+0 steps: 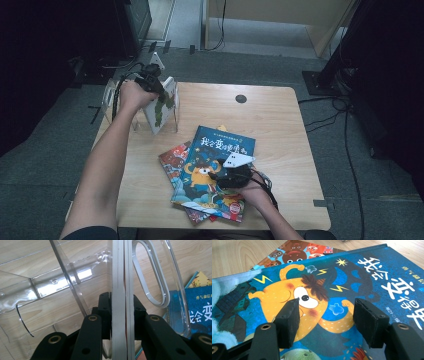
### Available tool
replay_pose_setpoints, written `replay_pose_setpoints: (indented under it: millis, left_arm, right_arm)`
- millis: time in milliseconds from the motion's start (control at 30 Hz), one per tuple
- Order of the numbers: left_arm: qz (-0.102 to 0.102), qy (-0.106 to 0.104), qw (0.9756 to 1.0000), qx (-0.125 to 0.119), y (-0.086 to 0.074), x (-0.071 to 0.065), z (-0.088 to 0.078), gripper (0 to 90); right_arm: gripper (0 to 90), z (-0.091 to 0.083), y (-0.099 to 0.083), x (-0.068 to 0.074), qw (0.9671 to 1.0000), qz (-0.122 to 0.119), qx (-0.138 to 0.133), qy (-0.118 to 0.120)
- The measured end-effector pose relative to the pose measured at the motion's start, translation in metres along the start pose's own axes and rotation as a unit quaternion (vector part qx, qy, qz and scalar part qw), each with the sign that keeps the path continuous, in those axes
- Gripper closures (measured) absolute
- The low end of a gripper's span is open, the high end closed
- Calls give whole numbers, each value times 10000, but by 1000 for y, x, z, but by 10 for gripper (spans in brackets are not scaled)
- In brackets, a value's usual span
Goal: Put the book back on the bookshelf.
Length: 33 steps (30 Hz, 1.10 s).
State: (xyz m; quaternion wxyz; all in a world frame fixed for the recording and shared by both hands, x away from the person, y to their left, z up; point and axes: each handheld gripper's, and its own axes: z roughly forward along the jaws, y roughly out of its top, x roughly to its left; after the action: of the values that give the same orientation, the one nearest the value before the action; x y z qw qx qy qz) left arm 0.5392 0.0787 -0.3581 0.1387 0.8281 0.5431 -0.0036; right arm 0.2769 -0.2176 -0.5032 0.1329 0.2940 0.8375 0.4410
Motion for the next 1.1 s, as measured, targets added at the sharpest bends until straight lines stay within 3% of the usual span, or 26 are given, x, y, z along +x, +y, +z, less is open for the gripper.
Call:
replay_pose_setpoints:
  millis: [1100]
  left_arm:
    - [2,67,9999,153,0,-2,14,756]
  right_arm:
    - [384,0,0,0,10000,18,8,17]
